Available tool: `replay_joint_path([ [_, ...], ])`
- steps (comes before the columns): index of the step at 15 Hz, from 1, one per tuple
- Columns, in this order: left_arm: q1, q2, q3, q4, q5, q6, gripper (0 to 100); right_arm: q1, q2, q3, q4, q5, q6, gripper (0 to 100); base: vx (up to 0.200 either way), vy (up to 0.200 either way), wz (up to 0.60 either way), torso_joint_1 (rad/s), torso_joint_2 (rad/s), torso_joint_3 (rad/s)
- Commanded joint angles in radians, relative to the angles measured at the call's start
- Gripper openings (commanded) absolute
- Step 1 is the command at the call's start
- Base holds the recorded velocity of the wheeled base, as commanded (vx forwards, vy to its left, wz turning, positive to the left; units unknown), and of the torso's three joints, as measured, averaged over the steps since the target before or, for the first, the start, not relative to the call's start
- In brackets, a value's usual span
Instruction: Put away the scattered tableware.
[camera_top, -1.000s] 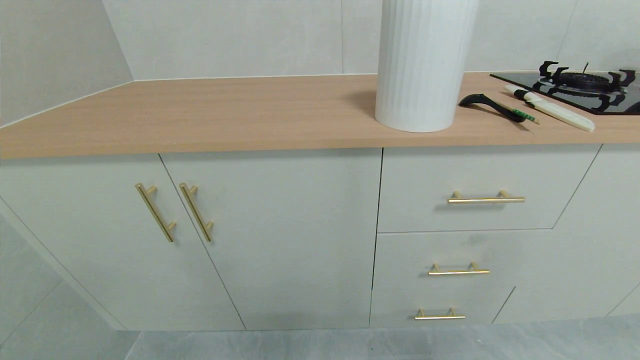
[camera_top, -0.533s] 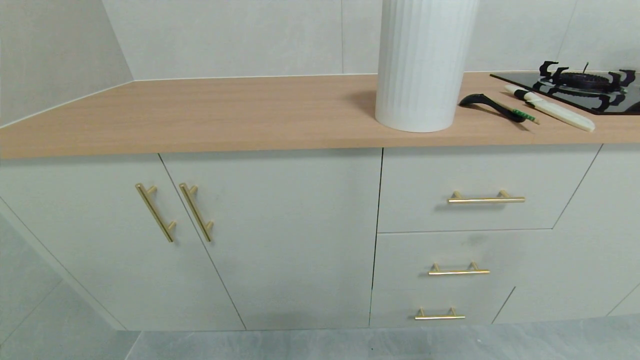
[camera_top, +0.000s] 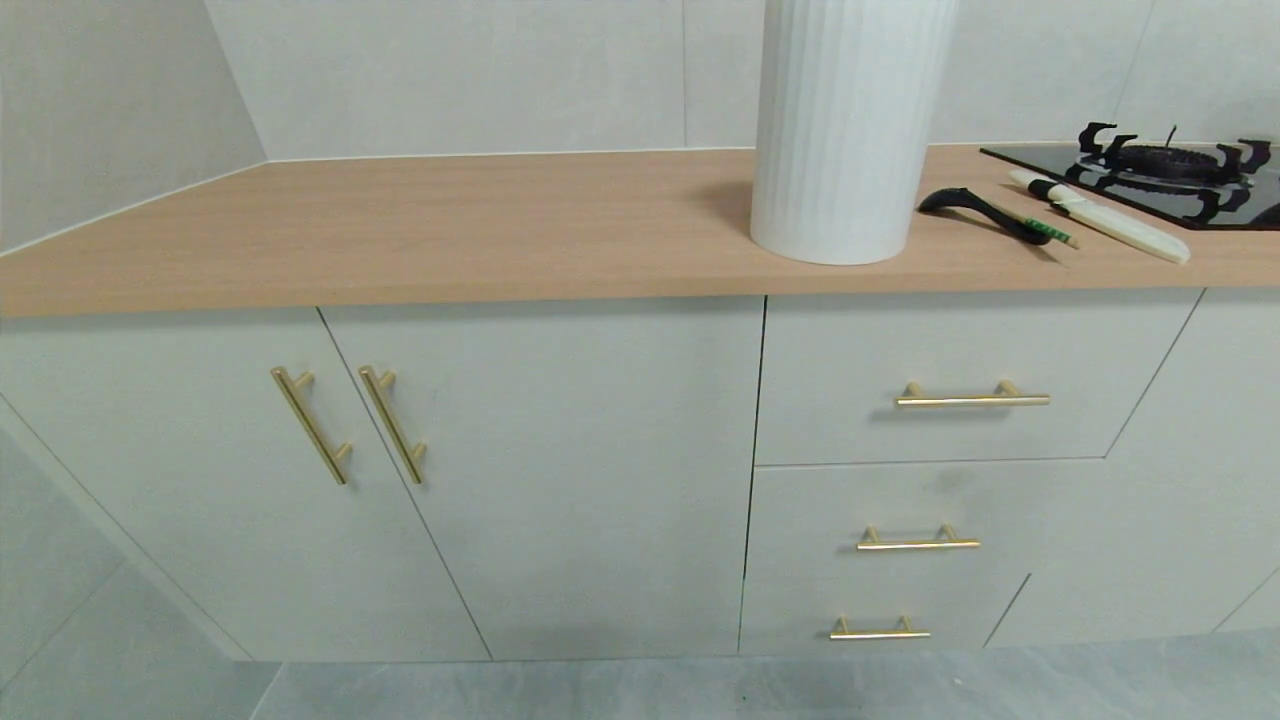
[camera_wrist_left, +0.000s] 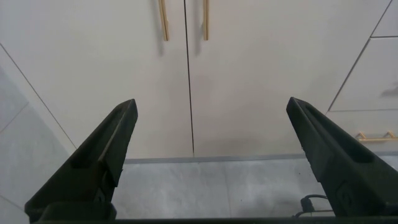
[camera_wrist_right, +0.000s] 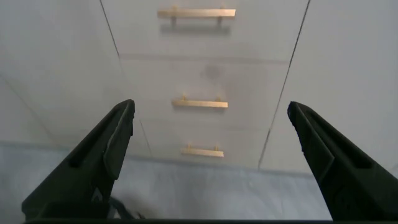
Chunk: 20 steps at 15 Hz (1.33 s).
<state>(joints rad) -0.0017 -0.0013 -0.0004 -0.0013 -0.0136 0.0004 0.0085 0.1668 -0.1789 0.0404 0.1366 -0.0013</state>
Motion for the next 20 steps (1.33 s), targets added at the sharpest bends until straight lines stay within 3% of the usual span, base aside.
replay_joint_path([
  [1, 0.0, 0.001, 0.0, 0.0, 0.0, 0.0, 100, 0.005, 0.241, -0.034, -0.005, 0.006, -0.045, 100, 0.0, 0.0, 0.0, 0.0, 0.0, 0.0],
  [7, 0.0, 0.001, 0.0, 0.0, 0.0, 0.0, 100, 0.11, 0.675, -0.154, -0.022, 0.005, -0.062, 100, 0.0, 0.0, 0.0, 0.0, 0.0, 0.0],
  [10, 0.0, 0.001, 0.0, 0.0, 0.0, 0.0, 100, 0.117, 0.878, -0.238, -0.037, 0.006, -0.062, 100, 0.0, 0.0, 0.0, 0.0, 0.0, 0.0],
  [15, 0.0, 0.001, 0.0, 0.0, 0.0, 0.0, 100, 0.148, 1.192, -0.303, -0.313, 0.0, -0.065, 100, 0.0, 0.0, 0.0, 0.0, 0.0, 0.0],
  [20, 0.0, 0.001, 0.0, 0.0, 0.0, 0.0, 100, 0.168, 1.343, -0.358, -0.336, 0.001, -0.072, 100, 0.0, 0.0, 0.0, 0.0, 0.0, 0.0],
])
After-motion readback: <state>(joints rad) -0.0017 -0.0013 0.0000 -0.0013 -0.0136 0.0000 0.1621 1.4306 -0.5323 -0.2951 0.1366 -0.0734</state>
